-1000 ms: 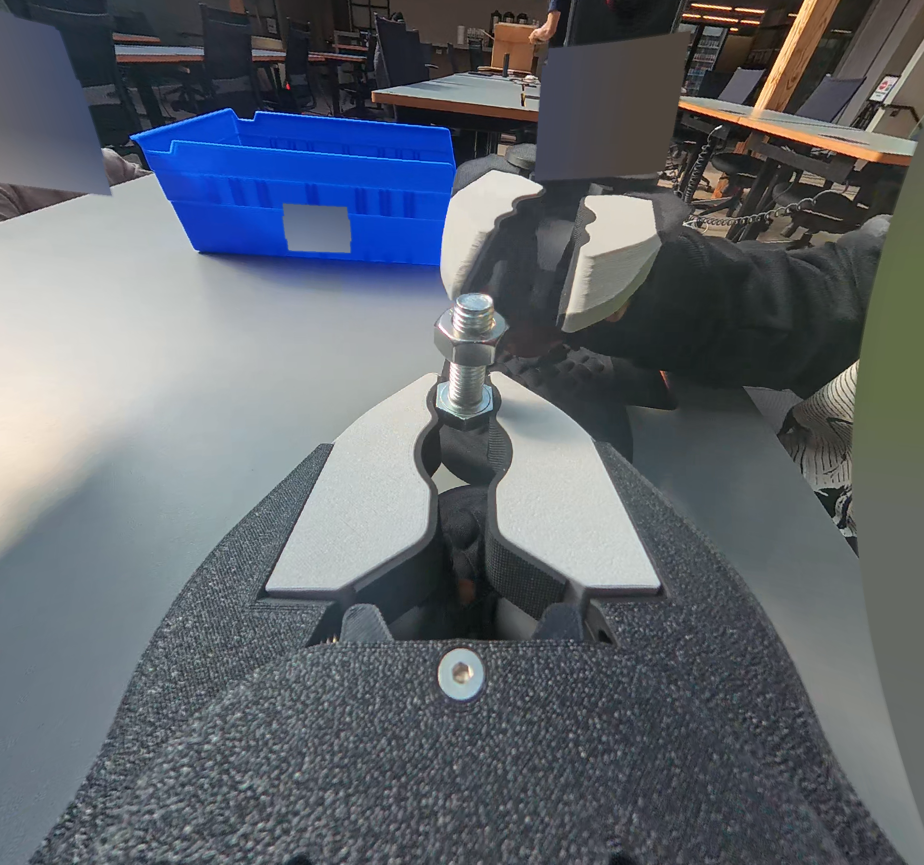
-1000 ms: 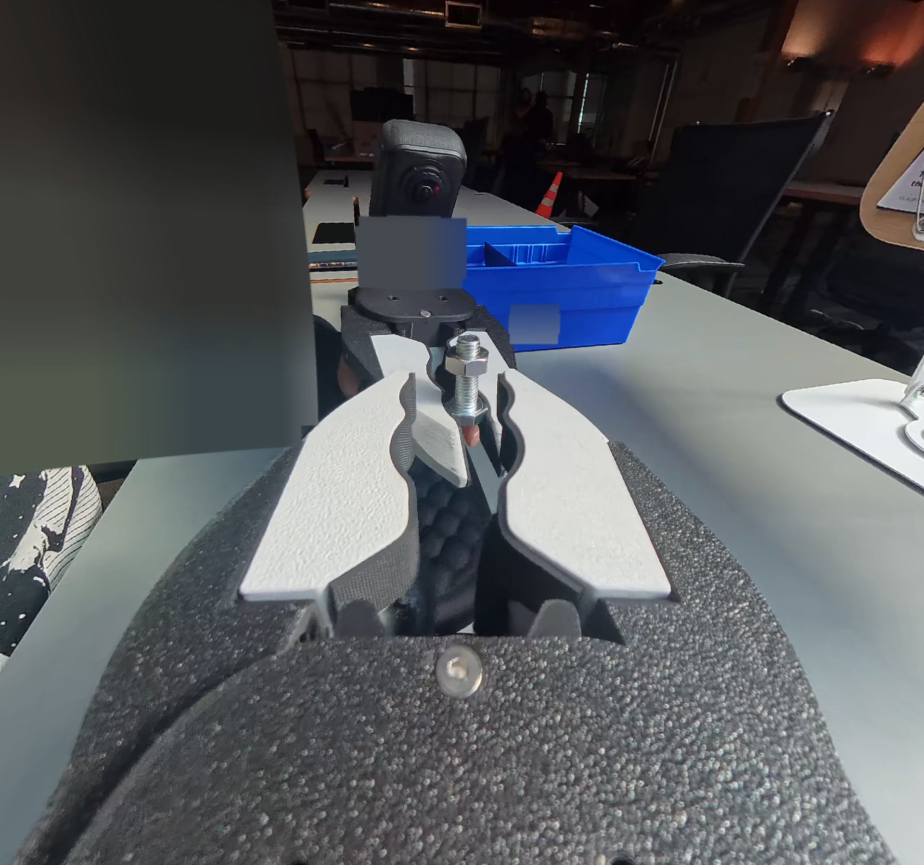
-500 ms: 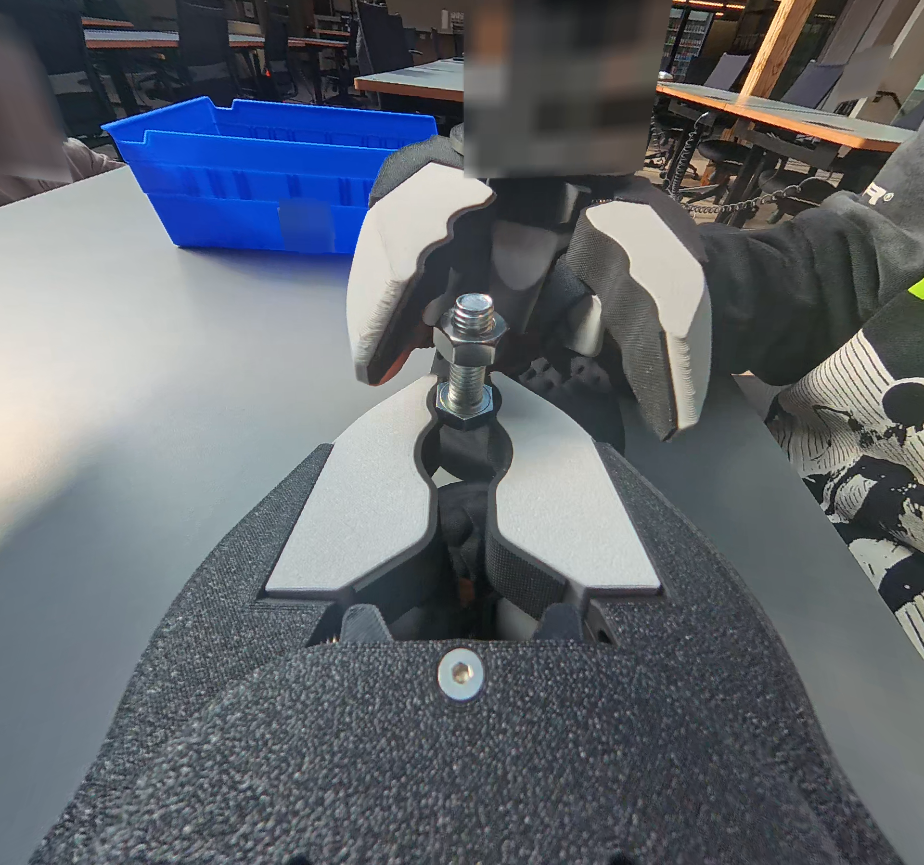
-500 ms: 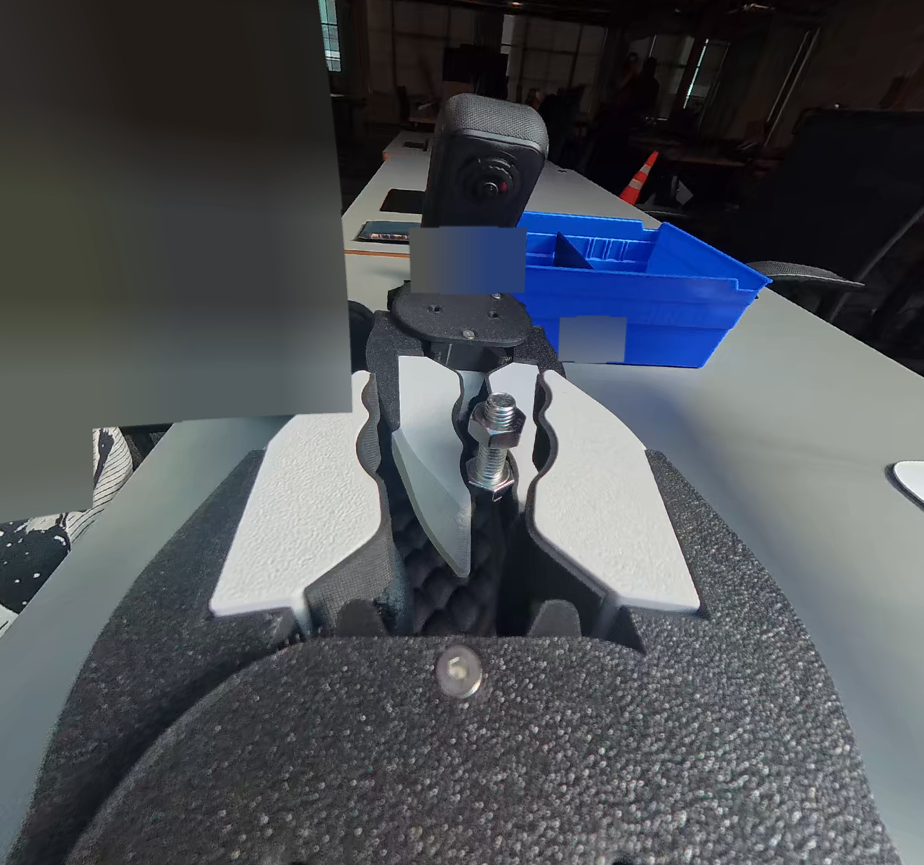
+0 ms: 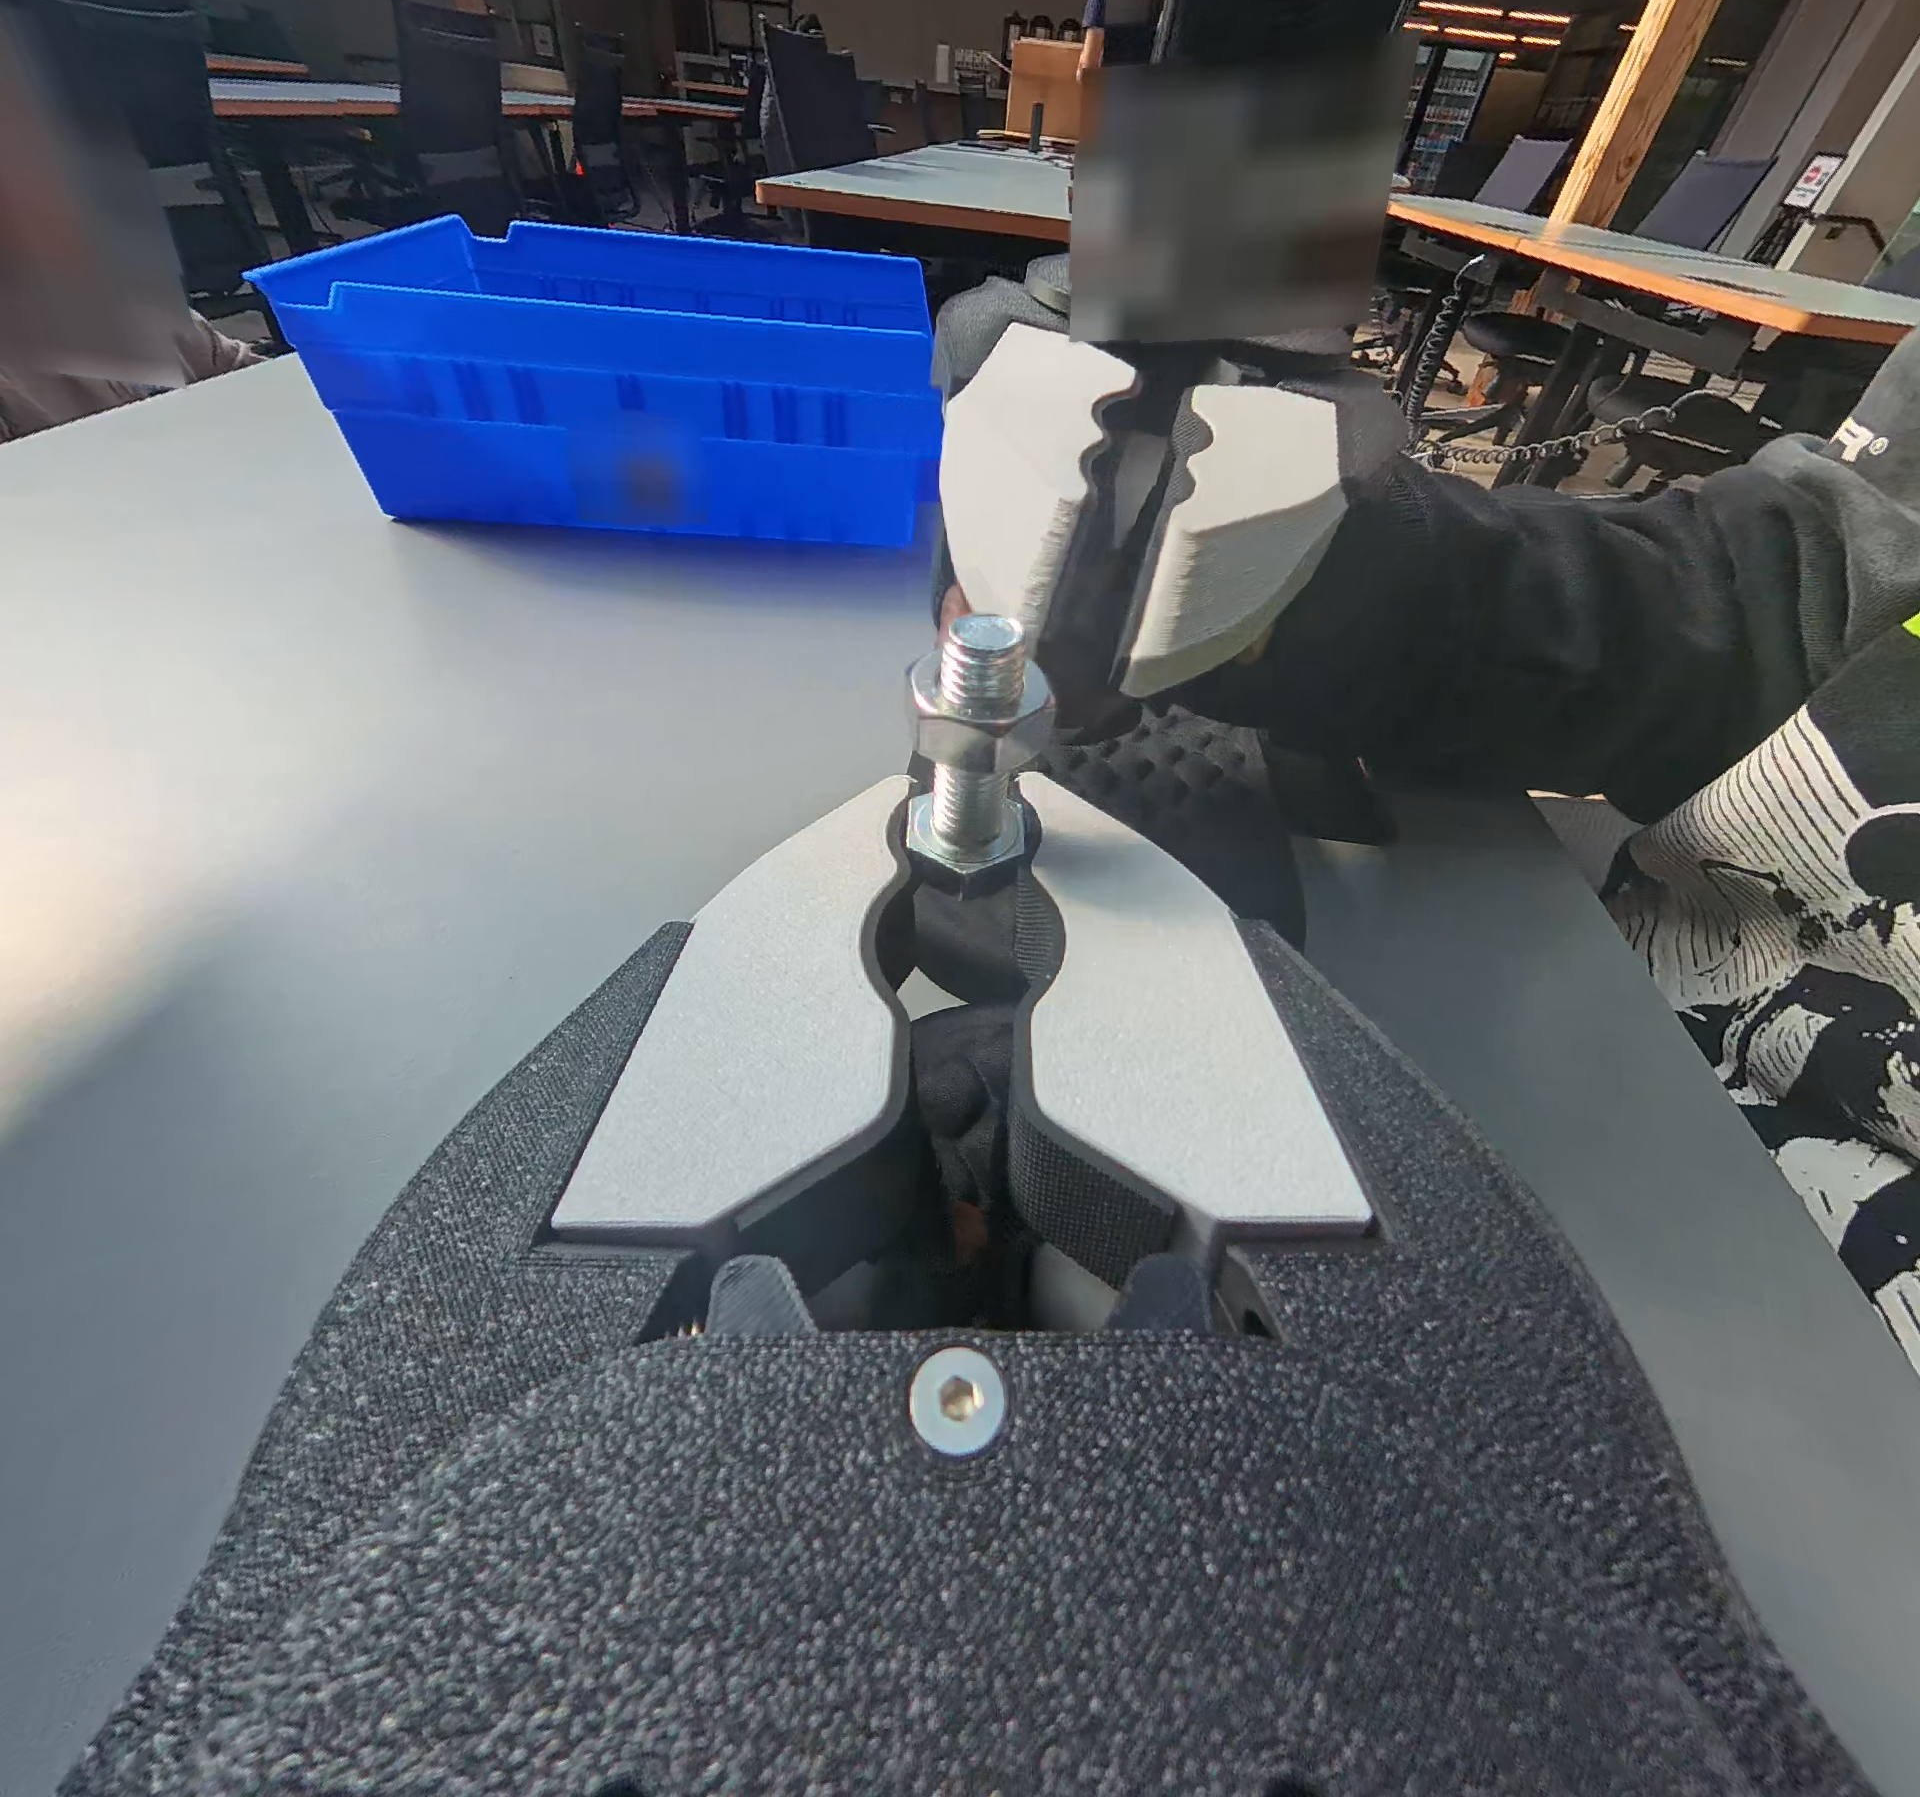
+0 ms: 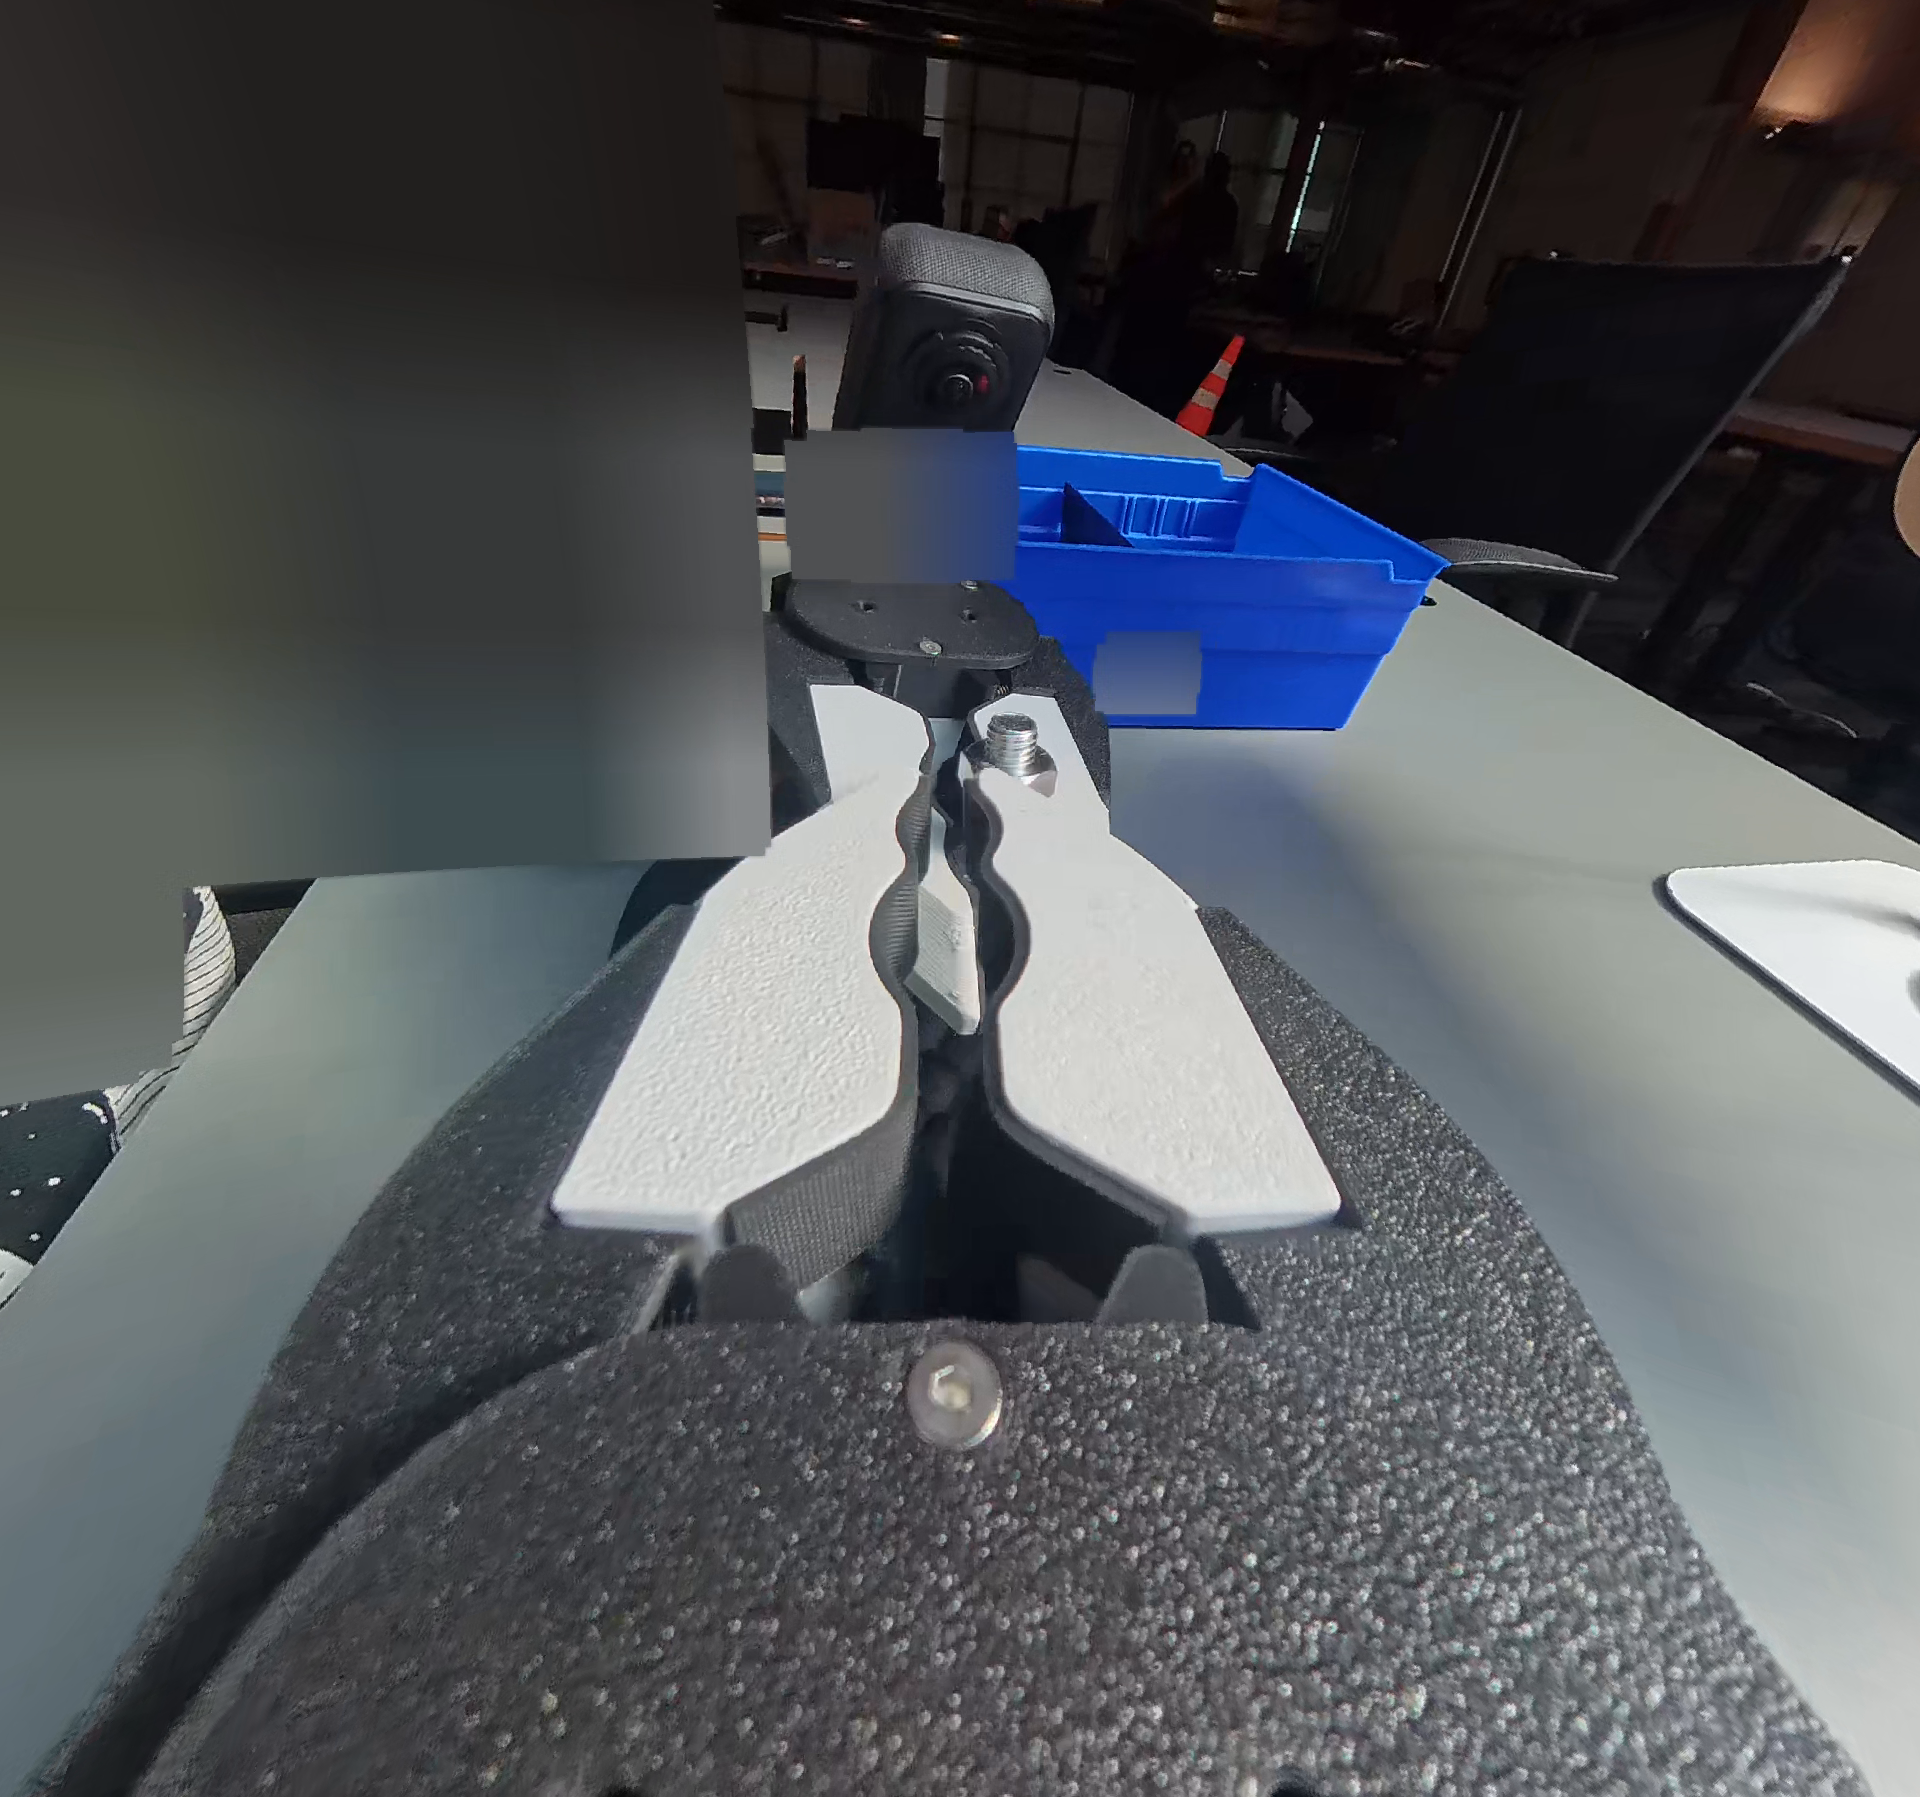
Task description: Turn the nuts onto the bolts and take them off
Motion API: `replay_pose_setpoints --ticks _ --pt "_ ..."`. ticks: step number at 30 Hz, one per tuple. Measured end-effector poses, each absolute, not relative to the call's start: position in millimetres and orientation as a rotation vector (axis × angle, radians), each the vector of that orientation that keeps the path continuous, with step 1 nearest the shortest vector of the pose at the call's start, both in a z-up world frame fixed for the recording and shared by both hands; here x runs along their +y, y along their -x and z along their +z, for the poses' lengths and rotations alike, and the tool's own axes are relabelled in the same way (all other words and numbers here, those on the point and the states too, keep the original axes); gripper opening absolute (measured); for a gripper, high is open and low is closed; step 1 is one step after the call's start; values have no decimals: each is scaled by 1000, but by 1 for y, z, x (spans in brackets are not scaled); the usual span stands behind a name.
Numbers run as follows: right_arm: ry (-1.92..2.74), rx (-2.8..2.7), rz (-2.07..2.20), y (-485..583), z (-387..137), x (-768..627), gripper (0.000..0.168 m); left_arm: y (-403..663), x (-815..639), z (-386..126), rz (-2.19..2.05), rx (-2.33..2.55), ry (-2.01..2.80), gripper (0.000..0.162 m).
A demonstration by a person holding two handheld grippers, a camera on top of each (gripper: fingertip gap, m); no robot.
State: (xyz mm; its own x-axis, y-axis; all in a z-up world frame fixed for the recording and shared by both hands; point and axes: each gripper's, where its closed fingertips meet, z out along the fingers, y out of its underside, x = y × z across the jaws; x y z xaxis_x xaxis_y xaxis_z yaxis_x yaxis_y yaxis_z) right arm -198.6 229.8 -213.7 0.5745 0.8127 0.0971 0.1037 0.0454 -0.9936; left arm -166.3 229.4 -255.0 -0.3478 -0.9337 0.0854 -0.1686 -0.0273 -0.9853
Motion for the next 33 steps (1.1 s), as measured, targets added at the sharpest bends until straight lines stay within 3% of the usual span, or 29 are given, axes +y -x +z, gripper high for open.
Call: replay_pose_setpoints --ticks 5,10,14,26,33 --pt "1450 -828 629 193 -212 227 5 166 229 -255 -1433 1575 1180 14" --pt "1458 -783 650 195 -214 237 41 166 228 -255 -1431 1581 1176 14" --pt "1461 -814 667 207 -219 243 51 167 228 -255 -1435 1582 1174 14" --pt "1459 -865 699 221 -223 246 45 167 227 -256 -1435 1592 1175 14" --pt "1462 -848 663 213 -221 244 34 167 228 -255 -1439 1578 1179 14"
